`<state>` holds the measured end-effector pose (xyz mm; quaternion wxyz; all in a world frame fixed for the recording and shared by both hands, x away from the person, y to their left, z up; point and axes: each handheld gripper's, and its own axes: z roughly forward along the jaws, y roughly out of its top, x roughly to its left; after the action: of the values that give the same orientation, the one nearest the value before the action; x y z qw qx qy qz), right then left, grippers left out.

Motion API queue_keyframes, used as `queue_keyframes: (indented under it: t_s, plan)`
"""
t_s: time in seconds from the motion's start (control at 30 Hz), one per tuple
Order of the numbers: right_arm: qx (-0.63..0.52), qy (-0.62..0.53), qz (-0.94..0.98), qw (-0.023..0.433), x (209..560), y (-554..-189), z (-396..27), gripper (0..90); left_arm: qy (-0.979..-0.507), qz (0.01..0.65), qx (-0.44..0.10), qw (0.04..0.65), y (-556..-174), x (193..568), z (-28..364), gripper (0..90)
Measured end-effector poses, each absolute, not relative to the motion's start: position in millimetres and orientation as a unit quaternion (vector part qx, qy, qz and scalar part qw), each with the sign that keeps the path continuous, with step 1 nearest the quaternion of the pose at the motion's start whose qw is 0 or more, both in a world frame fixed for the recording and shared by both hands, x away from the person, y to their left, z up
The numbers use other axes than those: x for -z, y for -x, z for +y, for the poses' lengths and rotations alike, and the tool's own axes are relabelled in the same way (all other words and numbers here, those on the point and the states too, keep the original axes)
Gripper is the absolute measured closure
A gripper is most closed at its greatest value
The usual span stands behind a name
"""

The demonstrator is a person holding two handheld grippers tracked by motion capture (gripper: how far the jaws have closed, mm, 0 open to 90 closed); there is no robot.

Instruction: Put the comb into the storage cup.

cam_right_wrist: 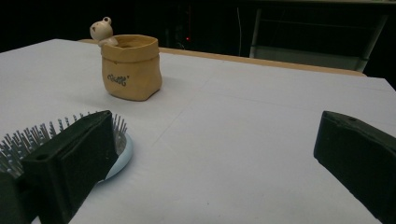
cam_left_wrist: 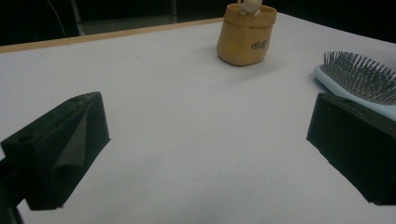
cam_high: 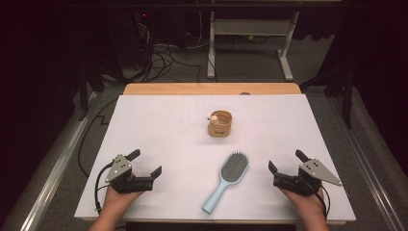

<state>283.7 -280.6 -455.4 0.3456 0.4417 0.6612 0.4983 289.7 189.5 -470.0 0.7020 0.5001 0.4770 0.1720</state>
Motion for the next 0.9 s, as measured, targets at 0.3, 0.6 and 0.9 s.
queue_keyframes:
  t_s: [0.3, 0.6, 0.9]
  plan:
    - [-0.498, -0.444, 0.661, 0.343, 455.9, -284.2, -280.7, 0.1, -0.494, 0.469, -0.177, 0.71, -287.5, 467.6, 191.3, 0.1]
    - [-0.497, -0.443, 0.663, 0.343, 455.8, -284.2, -280.0, 0.2, -0.493, 0.466, -0.193, 0.709, -288.6, 467.1, 193.2, 0.2]
    - [-0.49, -0.445, 0.67, 0.335, 455.9, -284.7, -278.3, 0.8, -0.493, 0.465, -0.195, 0.709, -288.1, 466.8, 194.8, 0.3]
